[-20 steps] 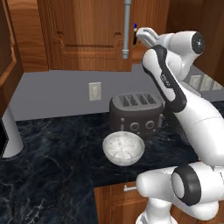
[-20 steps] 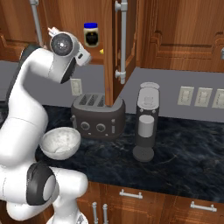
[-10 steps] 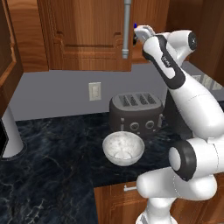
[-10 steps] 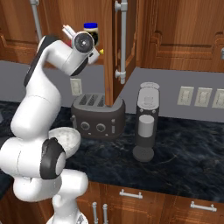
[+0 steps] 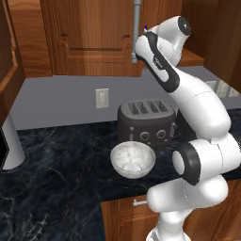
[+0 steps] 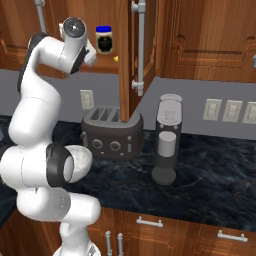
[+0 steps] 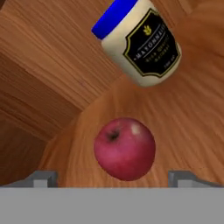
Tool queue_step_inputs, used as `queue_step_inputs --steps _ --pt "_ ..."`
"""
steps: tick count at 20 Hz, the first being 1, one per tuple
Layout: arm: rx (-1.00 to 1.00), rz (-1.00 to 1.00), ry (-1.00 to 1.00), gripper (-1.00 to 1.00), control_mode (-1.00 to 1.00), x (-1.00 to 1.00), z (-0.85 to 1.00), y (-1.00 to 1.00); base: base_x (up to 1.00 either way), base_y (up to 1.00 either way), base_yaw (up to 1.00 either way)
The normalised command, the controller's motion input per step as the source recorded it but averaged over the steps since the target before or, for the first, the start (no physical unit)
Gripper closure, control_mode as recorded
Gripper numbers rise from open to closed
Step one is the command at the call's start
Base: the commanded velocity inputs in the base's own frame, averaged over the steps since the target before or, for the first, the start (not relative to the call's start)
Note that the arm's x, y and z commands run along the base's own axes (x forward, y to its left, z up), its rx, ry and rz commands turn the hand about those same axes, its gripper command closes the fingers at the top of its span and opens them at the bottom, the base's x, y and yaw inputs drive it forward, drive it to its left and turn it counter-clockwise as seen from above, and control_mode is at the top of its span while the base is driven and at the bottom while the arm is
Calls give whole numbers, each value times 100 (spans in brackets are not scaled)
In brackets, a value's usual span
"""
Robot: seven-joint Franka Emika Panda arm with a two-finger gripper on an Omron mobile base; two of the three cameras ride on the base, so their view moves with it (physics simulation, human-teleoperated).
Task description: Open the cabinet. Pick the apple and banana from the cabinet and place them into the bowl. Then close the cabinet.
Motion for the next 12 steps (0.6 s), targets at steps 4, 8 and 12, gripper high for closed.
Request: queue_step_inputs --steps 4,8,12 --pt "-5 35 18 -100 -100 0 -20 100 0 0 0" --pt "-1 51 20 -100 -100 -36 -14 100 0 0 0" --pt "-1 59 6 -100 -100 -76 -25 92 0 0 0"
